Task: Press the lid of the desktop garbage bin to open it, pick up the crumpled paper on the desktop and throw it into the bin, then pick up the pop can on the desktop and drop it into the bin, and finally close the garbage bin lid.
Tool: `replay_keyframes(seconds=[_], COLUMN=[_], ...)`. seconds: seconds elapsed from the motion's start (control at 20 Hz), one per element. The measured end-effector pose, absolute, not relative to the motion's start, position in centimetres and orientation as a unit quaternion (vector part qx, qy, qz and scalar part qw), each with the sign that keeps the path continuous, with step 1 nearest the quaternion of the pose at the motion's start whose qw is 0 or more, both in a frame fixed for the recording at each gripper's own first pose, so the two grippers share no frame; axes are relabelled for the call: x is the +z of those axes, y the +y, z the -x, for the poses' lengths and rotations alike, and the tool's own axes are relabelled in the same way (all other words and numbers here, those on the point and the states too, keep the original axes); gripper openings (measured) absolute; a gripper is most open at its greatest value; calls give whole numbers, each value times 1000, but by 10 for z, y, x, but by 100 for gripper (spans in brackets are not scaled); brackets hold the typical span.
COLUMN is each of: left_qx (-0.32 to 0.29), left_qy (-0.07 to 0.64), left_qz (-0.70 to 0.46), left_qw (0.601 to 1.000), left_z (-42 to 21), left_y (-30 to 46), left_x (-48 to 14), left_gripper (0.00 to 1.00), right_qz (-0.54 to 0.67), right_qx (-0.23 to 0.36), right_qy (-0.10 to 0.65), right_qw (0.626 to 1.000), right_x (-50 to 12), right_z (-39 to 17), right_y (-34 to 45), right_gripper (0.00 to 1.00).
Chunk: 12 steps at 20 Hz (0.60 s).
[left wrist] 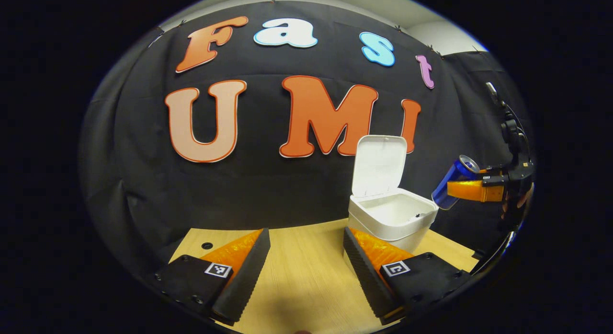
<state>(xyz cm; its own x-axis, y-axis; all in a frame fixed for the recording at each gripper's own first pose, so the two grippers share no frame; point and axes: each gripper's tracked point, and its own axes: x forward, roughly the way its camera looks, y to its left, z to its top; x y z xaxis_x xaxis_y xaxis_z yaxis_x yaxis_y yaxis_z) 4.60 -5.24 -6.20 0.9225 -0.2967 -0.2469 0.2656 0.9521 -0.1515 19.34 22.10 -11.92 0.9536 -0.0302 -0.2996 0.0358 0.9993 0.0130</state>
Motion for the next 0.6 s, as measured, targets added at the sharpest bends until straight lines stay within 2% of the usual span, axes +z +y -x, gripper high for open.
replay_keyframes(seconds=[0.6], left_qx=[-52], left_qy=[108], left_qz=[61], left_qw=[991], left_z=[-12], left_y=[12], left_x=[-48], left_gripper=[98], right_qz=[5], right_qx=[6], right_qy=[143], right_qw=[990], right_x=[-126], right_z=[-263], right_y=[239], right_gripper=[81])
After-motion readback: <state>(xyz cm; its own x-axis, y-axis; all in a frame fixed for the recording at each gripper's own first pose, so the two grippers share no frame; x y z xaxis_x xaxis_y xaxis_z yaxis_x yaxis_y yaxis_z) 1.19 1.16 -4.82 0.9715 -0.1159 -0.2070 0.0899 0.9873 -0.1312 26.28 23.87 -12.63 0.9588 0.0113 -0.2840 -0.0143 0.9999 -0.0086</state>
